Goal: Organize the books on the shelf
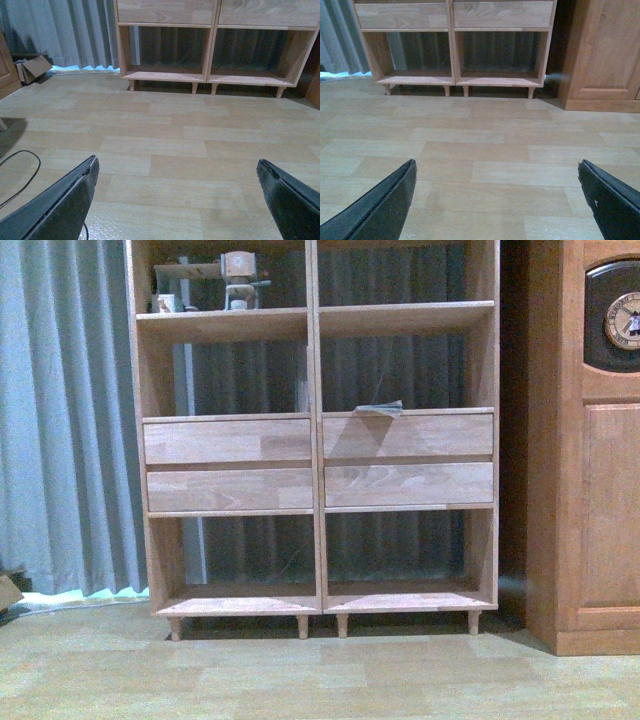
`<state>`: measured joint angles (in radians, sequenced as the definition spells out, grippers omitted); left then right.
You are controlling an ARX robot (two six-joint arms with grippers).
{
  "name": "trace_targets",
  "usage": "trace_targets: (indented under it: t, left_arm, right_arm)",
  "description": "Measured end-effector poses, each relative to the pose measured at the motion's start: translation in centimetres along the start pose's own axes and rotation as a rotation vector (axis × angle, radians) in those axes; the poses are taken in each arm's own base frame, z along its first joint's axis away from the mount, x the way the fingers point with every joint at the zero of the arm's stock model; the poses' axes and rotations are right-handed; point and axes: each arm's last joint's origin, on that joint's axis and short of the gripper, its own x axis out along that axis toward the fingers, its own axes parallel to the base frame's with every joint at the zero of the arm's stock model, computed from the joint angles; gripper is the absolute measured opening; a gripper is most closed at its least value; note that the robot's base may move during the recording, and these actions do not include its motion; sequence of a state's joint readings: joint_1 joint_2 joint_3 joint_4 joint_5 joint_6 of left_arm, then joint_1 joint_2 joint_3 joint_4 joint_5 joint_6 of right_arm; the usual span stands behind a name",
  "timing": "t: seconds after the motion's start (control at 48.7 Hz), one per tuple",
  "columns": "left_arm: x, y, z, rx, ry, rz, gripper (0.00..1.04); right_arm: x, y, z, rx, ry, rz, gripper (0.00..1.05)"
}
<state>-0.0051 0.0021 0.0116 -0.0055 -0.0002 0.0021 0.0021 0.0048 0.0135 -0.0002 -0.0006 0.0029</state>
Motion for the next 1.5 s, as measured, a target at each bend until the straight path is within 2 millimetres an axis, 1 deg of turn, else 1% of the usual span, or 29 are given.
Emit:
trace_targets:
  t: [1.499]
  left_arm:
    - [0.0, 0.0, 0.0, 0.0, 0.0, 0.0, 0.97]
  right_arm:
    - [0.0, 0.0, 0.0, 0.0, 0.0, 0.0, 0.98]
